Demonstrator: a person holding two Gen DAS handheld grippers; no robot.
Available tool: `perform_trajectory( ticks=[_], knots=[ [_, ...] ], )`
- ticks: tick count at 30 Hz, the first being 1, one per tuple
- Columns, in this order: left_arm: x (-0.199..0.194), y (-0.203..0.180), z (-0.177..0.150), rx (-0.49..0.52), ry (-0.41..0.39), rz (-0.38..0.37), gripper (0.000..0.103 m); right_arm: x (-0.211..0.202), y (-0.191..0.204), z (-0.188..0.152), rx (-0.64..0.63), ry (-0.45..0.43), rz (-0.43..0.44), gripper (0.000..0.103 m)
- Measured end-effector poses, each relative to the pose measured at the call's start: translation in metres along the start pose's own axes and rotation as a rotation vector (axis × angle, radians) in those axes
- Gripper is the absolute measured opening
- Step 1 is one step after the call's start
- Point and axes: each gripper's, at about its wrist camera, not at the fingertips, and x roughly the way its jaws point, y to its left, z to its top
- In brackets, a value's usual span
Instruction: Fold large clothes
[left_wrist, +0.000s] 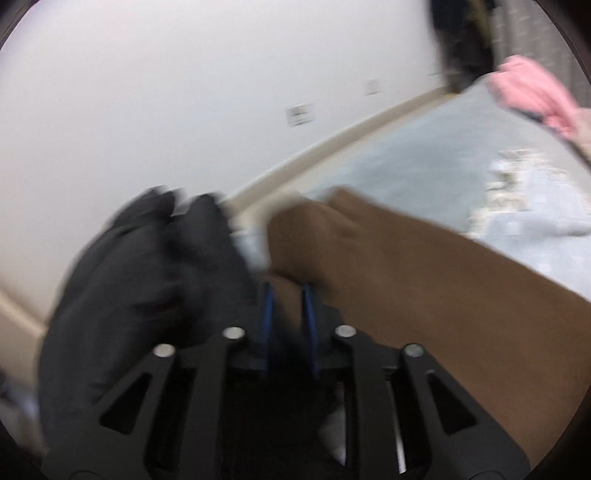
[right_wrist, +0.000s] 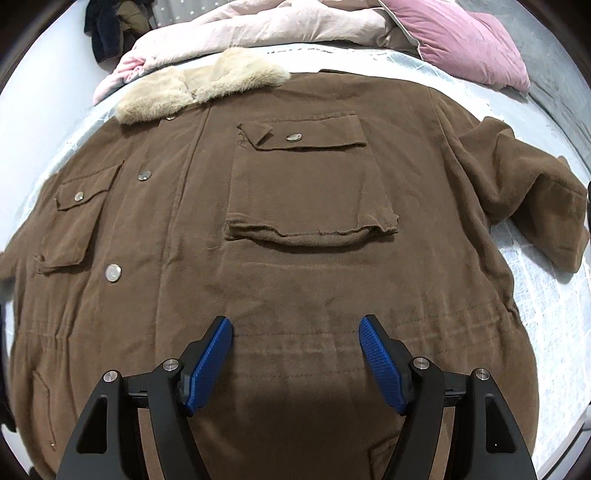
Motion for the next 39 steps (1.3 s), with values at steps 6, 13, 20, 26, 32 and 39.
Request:
perform_trajectory(
  ticks=[6,13,20,26,32,39],
  knots=[
    [-0.032,0.003,-0.006,0.043,-0.039,-0.161,0.072,-0.005,-0.004,-0.003,0.028,0.002,0.031,0.073],
    [-0.100,-0.096,-0.015,0.457,-0.176,-0.431,0.082,-0.019,-0.004,0.018,-0.055,-0.040,0.112,0.073],
    [-0.114,-0.218,-0.031,0.752,-0.134,-0.753,0.082,-0.001,-0.010,0.105,-0.240,-0.157,0.035,0.073],
    [-0.097,-0.288,-0.049,0.906,-0.058,-0.896,0.082,0.057,-0.025,0.194,-0.235,-0.125,0.063,0.073],
    [-0.091,-0.286,-0.053,0.801,0.093,-1.048,0.017,0.116,-0.040,0.243,-0.207,-0.109,-0.040,0.073],
    [-0.083,-0.277,-0.044,0.567,0.011,-0.923,0.016,0.125,-0.032,0.243,-0.176,-0.190,-0.069,0.073]
  ],
)
